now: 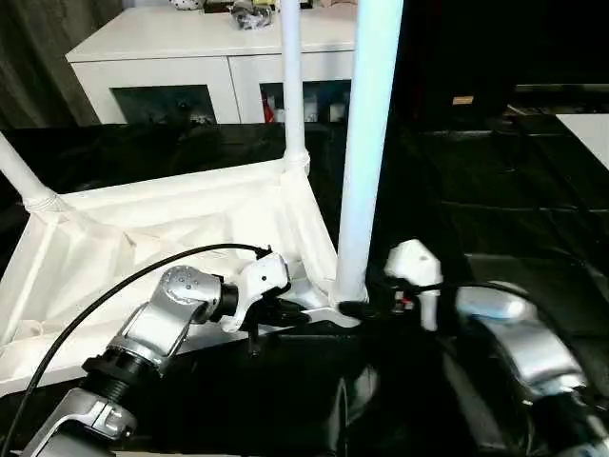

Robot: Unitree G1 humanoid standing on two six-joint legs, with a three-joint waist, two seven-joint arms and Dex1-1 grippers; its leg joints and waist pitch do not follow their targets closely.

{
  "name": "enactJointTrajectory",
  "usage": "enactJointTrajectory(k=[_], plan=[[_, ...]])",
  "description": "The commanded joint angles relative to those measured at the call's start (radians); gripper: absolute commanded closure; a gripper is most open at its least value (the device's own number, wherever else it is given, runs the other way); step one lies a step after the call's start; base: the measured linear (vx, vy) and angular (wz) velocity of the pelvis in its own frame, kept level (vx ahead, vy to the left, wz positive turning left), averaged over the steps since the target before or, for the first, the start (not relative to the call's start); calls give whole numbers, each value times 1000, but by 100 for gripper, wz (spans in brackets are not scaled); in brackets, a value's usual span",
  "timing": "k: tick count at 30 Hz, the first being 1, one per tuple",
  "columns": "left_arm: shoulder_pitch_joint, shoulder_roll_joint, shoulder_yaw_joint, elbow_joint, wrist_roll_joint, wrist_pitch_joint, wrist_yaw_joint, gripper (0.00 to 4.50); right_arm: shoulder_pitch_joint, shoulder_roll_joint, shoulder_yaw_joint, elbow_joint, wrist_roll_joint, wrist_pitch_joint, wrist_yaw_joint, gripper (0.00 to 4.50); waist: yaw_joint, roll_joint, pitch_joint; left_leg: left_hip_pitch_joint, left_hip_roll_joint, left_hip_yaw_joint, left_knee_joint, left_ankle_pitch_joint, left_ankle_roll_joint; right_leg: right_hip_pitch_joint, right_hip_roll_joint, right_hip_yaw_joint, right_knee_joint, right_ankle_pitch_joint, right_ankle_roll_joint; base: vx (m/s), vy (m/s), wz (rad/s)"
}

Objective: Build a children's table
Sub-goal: Rotate leg to tighten

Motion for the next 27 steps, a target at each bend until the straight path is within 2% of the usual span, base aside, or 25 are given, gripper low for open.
enactJointTrajectory(k=[1,6,9,13,22,26,27], plan=[[10,4,-32,-13,6,8,-33,450,-21,2,11,14,-14,-6,1,138,-3,-10,-54,8,51,-16,-65,-165,74,44,-75,40,-57,-68,-263,0,0,0],[11,8,-26,-16,6,13,-28,450,-31,-2,10,41,-15,-7,11,138,-3,-11,-54,9,51,-15,-64,-169,72,44,-76,40,-58,-84,-256,0,0,0],[13,13,-27,-16,7,15,-31,450,-31,-14,22,55,-23,-20,28,138,-3,-11,-56,8,50,-15,-62,-154,78,45,-75,40,-55,-59,-260,0,0,0],[15,17,-28,-20,6,23,-33,450,-36,-18,25,73,-31,-27,42,179,-2,-11,-56,8,50,-15,-60,-146,86,46,-75,39,-54,-48,-265,0,0,0],[18,21,-30,-23,5,48,-33,450,-42,-11,27,122,-36,-36,46,193,-3,-10,-57,7,49,-15,-58,-143,90,46,-74,38,-53,-49,-271,0,0,0],[7,-3,-9,8,12,71,29,450,-38,21,0,141,-38,5,-35,193,-4,-11,-55,8,49,-15,-60,-156,84,44,-73,38,-55,-73,-269,0,0,0],[-3,-22,2,31,20,85,73,450,-38,40,-14,162,-46,19,-92,194,-6,-11,-51,9,48,-15,-62,-177,75,42,-73,38,-59,-108,-265,0,0,0]])
